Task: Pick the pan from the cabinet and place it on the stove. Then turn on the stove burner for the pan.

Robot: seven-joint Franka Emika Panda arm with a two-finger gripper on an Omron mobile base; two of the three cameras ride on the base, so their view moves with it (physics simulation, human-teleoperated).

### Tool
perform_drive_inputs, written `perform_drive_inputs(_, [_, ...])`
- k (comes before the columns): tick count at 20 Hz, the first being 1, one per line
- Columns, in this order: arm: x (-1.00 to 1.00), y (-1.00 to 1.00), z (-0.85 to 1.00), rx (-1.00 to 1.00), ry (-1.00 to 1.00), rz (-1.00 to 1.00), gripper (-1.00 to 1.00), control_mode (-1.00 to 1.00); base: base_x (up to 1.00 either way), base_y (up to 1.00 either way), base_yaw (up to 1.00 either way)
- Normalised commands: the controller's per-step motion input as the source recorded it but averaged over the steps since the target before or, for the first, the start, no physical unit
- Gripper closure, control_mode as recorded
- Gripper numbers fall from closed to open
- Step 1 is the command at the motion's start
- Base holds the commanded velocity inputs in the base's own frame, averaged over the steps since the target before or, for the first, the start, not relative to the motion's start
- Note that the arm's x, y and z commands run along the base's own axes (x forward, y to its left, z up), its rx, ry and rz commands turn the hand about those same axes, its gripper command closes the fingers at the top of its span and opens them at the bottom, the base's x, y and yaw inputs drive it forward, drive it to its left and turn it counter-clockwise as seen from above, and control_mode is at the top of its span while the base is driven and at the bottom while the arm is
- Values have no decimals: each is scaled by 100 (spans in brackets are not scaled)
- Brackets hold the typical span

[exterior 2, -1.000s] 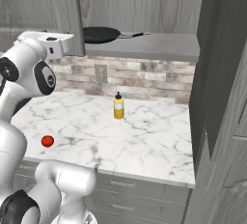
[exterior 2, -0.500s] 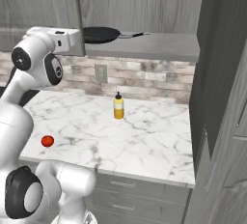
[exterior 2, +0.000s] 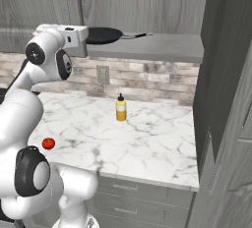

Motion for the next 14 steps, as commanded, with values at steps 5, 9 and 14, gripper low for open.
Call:
perform_drive_inputs(5, [44, 17, 0, 0, 0, 0, -100, -100, 0, 0, 0])
perform_drive_inputs(9, [45, 17, 0, 0, 0, 0, -100, -100, 0, 0, 0])
perform_drive_inputs(14, [45, 14, -1, 0, 0, 0, -100, -100, 0, 0, 0])
